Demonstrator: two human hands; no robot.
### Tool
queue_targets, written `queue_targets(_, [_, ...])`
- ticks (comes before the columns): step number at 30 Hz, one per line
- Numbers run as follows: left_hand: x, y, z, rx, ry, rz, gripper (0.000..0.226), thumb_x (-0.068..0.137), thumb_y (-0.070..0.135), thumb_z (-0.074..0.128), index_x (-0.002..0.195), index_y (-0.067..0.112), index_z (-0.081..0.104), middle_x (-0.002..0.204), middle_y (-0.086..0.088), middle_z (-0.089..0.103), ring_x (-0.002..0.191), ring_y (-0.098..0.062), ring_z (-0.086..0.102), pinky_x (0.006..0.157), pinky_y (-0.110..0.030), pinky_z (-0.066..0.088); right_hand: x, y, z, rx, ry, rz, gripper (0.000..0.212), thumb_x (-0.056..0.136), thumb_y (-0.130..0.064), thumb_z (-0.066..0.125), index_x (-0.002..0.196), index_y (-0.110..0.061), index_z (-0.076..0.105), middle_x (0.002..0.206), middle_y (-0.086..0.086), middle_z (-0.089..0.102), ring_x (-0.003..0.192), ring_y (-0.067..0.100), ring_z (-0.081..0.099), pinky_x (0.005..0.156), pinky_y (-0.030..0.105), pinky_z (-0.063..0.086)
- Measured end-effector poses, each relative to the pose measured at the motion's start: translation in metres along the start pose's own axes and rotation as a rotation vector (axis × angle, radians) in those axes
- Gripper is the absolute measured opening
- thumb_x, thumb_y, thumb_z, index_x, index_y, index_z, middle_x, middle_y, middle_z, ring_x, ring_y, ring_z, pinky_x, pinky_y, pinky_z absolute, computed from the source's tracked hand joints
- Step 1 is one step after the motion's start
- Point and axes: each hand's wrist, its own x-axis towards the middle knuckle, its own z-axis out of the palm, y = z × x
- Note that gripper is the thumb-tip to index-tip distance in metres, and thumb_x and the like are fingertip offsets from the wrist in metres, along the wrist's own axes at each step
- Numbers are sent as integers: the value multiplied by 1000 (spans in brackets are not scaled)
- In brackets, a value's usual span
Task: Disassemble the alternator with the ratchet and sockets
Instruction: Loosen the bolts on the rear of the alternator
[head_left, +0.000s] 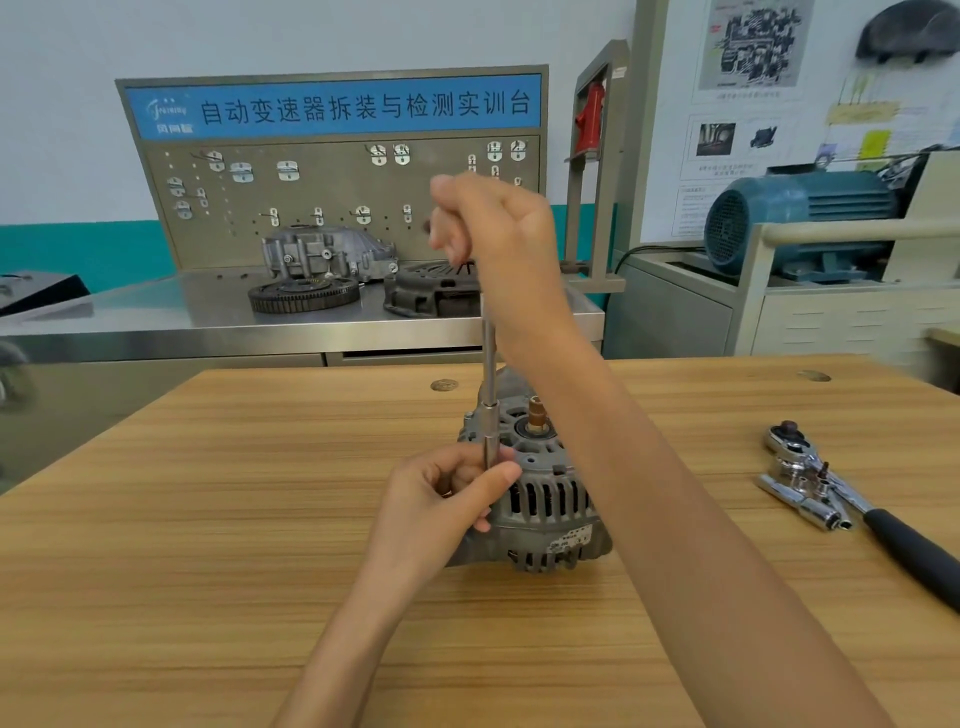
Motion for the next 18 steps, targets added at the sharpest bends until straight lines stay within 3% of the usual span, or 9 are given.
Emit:
queue_targets(3, [0, 2, 0, 12, -10, -6, 24, 81, 21, 69, 61, 33, 72, 48, 10, 47, 49, -2, 50, 50, -12, 44, 4, 3, -6, 192, -48, 121, 50, 94, -4, 43, 45, -12, 38, 45, -1, 39, 57, 16, 42, 81, 24, 44])
queue_targets(5, [1, 0, 1, 33, 4, 0, 30, 80, 24, 69, 50, 30, 66, 47, 8, 50, 47, -3, 50, 50, -12, 43, 1, 5, -3, 122, 17, 26, 47, 92, -4, 47, 45, -9, 38, 46, 2, 35, 54, 14, 39, 70, 20, 44])
queue_targets(7, [1, 0, 2, 24, 28, 9, 25, 75, 29, 70, 51, 23, 66, 48, 5, 52, 46, -5, 51, 50, -13, 44, -6, 9, 2, -225, 181, -215, 44, 87, -6, 52, 46, -11, 38, 44, -4, 32, 48, 10, 36, 63, 23, 38])
queue_targets(9, [1, -1, 2, 11, 46, -12, 20, 71, 32, 70, 61, 15, 71, 50, 2, 54, 46, -6, 53, 51, -16, 46, -9, 13, 8, -625, 353, -423, 39, 85, -10, 55, 50, -18, 41, 46, -9, 36, 51, 13, 39, 70, 30, 35])
queue_targets(11, [1, -1, 2, 1, 55, -37, 15, 77, 23, 71, 63, 17, 72, 51, 2, 55, 46, -5, 53, 50, -15, 46, -9, 12, 13, -703, 394, -446, 38, 85, -12, 56, 51, -18, 39, 47, -9, 35, 52, 16, 38, 71, 33, 35])
queue_targets(14, [1, 2, 1, 15, 40, -32, 28, 80, 16, 72, 56, 29, 70, 49, 4, 53, 45, -4, 53, 48, -12, 44, -3, 9, 7, -373, 227, -288, 46, 86, -6, 53, 46, -18, 33, 44, -10, 24, 47, 10, 28, 59, 24, 32])
queue_targets(16, [-1, 4, 0, 6, 27, -23, 24, 80, 16, 72, 61, 30, 73, 50, 3, 52, 45, -3, 54, 48, -10, 43, 0, 7, 0, -123, 61, -117, 47, 89, -2, 49, 45, -12, 35, 45, -1, 27, 50, 13, 30, 53, 27, 37])
queue_targets(18, [-2, 6, 1, -11, 20, -19, 12, 79, 18, 71, 72, 28, 74, 49, 5, 53, 46, -2, 54, 48, -10, 44, 4, 5, -6, 141, -108, 40, 49, 91, -4, 44, 43, -11, 40, 45, 1, 37, 57, 17, 39, 76, 31, 46])
